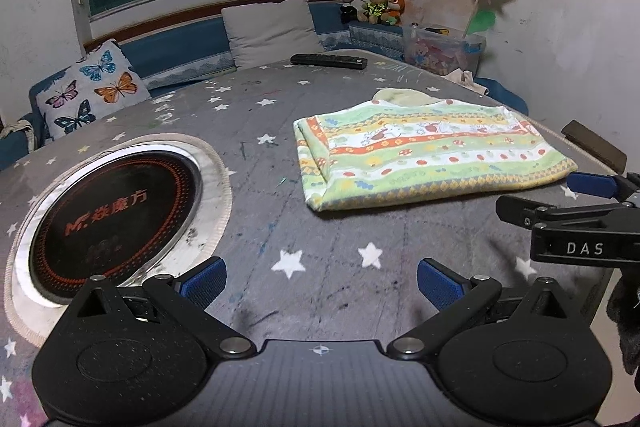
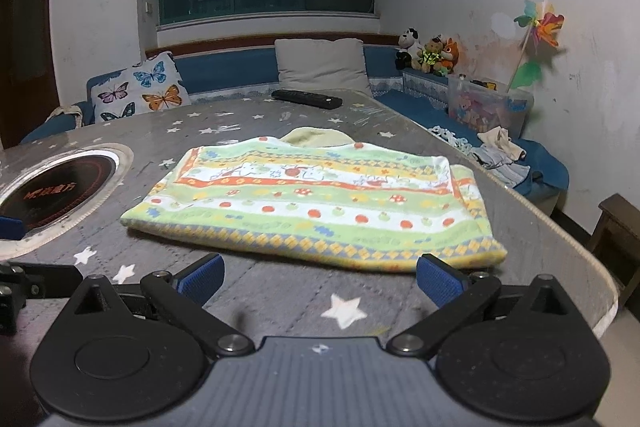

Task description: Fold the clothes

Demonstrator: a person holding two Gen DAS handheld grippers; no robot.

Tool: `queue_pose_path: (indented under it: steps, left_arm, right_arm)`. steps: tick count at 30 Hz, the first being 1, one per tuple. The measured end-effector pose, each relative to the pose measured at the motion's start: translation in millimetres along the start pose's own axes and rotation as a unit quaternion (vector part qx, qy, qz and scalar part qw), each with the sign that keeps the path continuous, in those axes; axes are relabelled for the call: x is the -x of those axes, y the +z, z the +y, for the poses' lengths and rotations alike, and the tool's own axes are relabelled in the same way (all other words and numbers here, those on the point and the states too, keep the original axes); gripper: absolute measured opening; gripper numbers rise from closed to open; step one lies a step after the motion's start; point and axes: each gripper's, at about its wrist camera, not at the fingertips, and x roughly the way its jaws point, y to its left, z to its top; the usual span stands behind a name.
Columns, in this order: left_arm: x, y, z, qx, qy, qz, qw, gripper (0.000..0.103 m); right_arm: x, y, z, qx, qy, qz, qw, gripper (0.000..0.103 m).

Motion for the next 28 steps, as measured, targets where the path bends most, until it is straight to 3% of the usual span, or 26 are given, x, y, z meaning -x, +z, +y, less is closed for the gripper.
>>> queue_pose_path:
  steps: [28]
  left_arm:
    - [16,-20,-8,-0.004,-0.014,-0.007,0.9999,0.103]
  right_arm:
    - [23,-27,18,-0.002,0.001,0.0,1.0,0.103]
